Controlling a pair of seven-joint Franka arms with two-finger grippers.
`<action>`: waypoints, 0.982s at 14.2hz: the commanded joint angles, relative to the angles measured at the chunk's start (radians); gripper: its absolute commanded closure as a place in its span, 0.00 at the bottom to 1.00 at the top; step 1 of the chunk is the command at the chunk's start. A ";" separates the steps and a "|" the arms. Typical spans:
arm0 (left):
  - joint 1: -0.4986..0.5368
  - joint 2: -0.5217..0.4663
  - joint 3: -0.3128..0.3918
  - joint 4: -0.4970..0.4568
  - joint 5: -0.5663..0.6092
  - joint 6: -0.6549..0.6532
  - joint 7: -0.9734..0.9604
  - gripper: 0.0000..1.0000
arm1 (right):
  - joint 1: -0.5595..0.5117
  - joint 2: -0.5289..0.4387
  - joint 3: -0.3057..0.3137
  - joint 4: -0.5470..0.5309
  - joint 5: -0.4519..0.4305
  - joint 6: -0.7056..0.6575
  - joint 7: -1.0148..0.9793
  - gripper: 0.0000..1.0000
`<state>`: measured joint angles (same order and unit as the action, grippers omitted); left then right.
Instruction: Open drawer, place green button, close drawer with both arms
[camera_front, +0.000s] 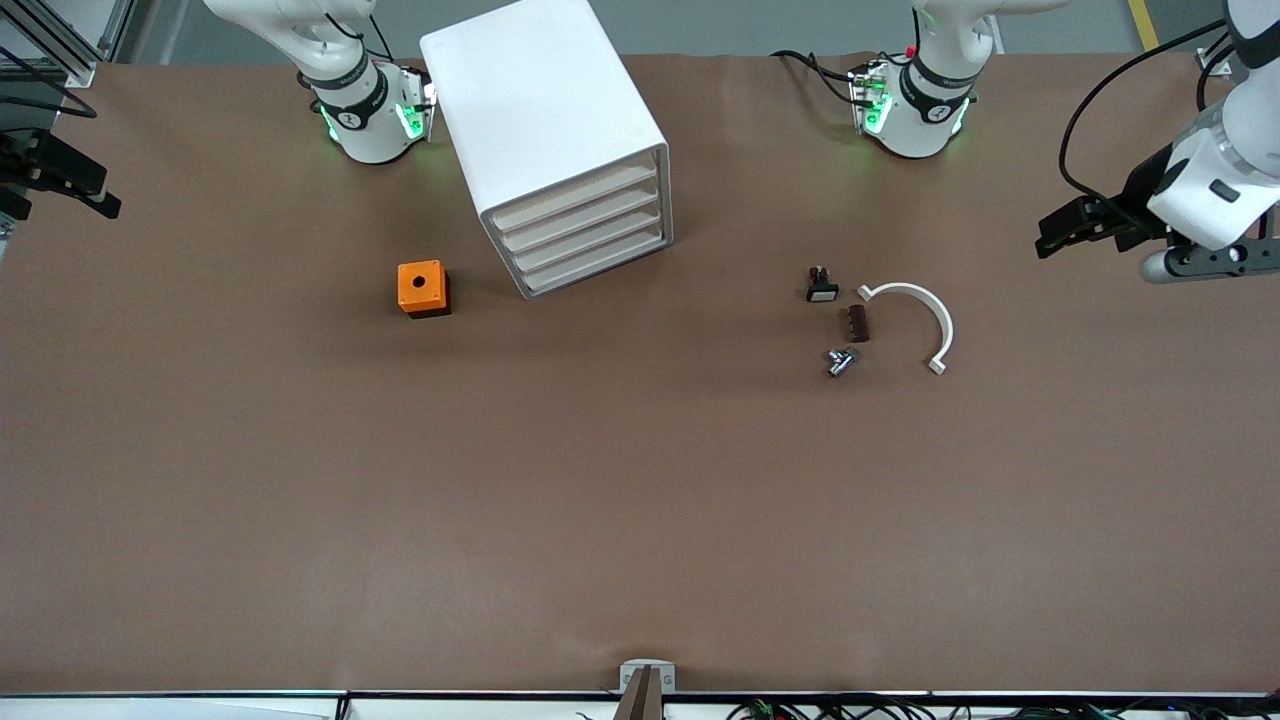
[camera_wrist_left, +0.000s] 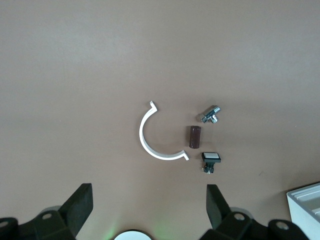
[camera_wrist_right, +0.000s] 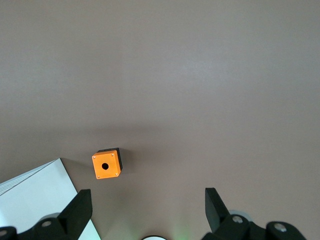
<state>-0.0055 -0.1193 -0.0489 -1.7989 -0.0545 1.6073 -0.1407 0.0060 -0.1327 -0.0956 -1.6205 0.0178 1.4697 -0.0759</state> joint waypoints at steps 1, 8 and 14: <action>-0.014 -0.034 0.034 0.019 -0.005 0.013 0.021 0.00 | -0.032 -0.025 0.016 -0.025 -0.007 0.004 -0.016 0.00; -0.014 -0.022 0.030 0.113 0.028 0.005 0.020 0.00 | -0.032 -0.024 0.013 -0.027 -0.007 0.003 -0.016 0.00; -0.014 -0.017 0.030 0.111 0.028 0.002 0.021 0.00 | -0.032 -0.024 0.014 -0.030 -0.007 0.003 -0.016 0.00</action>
<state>-0.0090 -0.1412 -0.0255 -1.7009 -0.0450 1.6177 -0.1373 -0.0083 -0.1326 -0.0956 -1.6236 0.0169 1.4691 -0.0775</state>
